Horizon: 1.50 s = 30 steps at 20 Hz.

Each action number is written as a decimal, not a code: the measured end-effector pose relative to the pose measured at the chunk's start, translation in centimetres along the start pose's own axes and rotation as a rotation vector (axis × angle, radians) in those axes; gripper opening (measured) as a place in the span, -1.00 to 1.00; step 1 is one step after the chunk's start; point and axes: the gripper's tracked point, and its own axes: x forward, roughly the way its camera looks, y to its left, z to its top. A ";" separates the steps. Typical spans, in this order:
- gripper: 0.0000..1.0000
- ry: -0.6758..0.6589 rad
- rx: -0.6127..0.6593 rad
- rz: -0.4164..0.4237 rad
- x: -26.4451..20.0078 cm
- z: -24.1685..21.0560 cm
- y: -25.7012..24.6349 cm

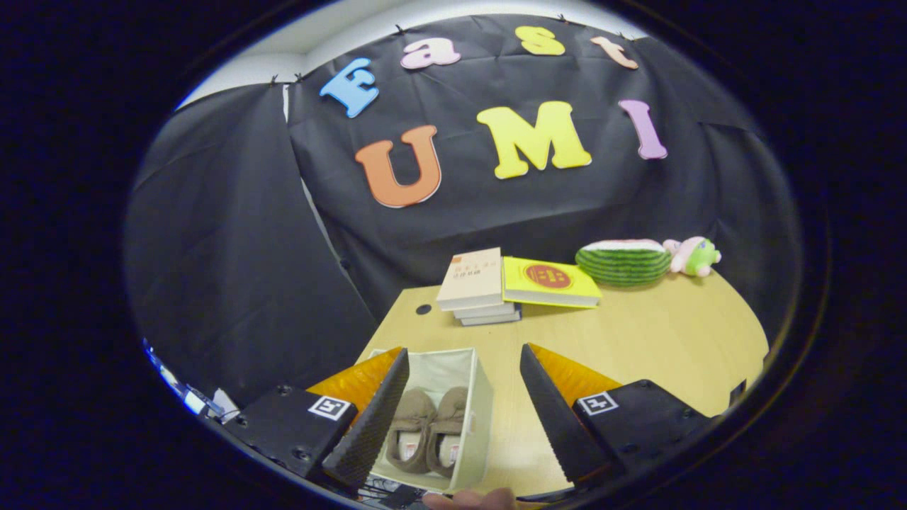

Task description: Open the storage box then place both shoes into the box .Put the left shoe in first, then the right shoe, with the right side of both shoes facing outward in a uniform manner.

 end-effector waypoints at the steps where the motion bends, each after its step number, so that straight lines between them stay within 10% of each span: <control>1: 1.00 -0.074 -0.032 -0.023 -0.3 1.5 -0.8; 9: 1.00 -0.415 -0.200 -0.107 -7.7 5.8 -3.9; 30: 1.00 -0.381 -0.147 -0.099 -12.0 -0.4 -6.4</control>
